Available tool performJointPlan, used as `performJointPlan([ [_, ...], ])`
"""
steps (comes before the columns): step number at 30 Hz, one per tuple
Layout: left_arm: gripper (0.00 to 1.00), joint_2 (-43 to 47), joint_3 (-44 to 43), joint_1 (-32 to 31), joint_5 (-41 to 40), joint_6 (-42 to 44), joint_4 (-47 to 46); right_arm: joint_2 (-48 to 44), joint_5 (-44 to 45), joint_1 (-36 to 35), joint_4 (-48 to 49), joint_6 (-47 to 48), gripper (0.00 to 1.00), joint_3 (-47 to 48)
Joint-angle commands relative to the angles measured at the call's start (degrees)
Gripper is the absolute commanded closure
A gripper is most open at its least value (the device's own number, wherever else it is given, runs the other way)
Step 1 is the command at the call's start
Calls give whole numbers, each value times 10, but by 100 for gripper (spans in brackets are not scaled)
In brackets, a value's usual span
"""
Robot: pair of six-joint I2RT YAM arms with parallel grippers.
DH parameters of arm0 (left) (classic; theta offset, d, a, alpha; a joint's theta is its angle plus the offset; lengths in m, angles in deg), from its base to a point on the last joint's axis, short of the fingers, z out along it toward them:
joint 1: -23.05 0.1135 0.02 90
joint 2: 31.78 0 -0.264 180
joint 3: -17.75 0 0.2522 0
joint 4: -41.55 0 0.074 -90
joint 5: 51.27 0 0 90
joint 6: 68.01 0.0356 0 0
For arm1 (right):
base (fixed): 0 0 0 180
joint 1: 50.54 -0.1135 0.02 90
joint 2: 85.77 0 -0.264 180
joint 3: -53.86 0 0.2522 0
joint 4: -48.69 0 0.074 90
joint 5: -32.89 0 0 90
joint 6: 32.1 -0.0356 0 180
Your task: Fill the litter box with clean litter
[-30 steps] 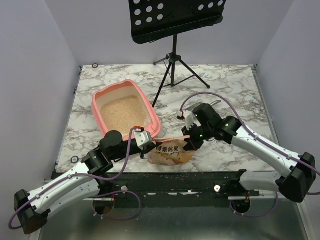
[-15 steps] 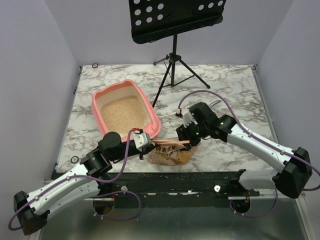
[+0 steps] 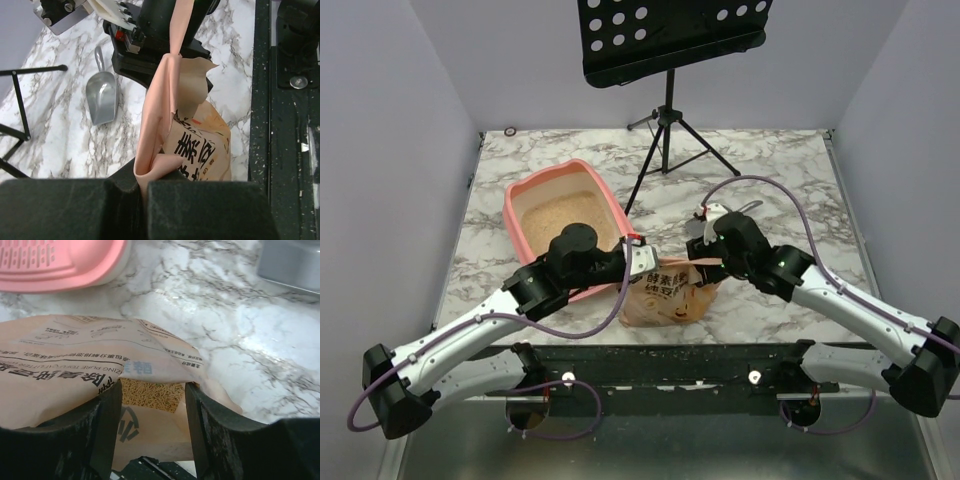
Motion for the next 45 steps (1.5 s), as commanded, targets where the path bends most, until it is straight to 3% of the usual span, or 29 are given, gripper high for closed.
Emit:
performJointPlan([
  [1, 100, -51, -93, 2, 58, 116, -48, -53, 92, 4, 30, -9, 39, -33],
  [6, 100, -128, -185, 56, 177, 144, -36, -117, 65, 4, 16, -18, 39, -75],
  [12, 100, -189, -197, 128, 303, 124, -85, -204, 17, 5, -18, -32, 42, -128],
  [16, 100, -198, -153, 129, 316, 89, -106, -223, 3, 4, -20, -31, 42, -141],
  [22, 100, -122, -24, 114, 276, 19, -201, -176, 67, 3, -31, 5, 45, -59],
  [24, 100, -96, -4, 112, 262, 10, -194, -165, 59, 4, -37, 17, 51, -36],
  [28, 100, -51, 21, 111, 226, 8, -176, -152, 26, 5, -26, 32, 82, -28],
  [33, 100, -21, 32, 109, 208, 17, -158, -129, 3, 4, -24, 46, 98, -37],
  [45, 100, -22, 62, 109, 207, 11, -174, -128, -67, 4, -52, 56, 99, -14],
])
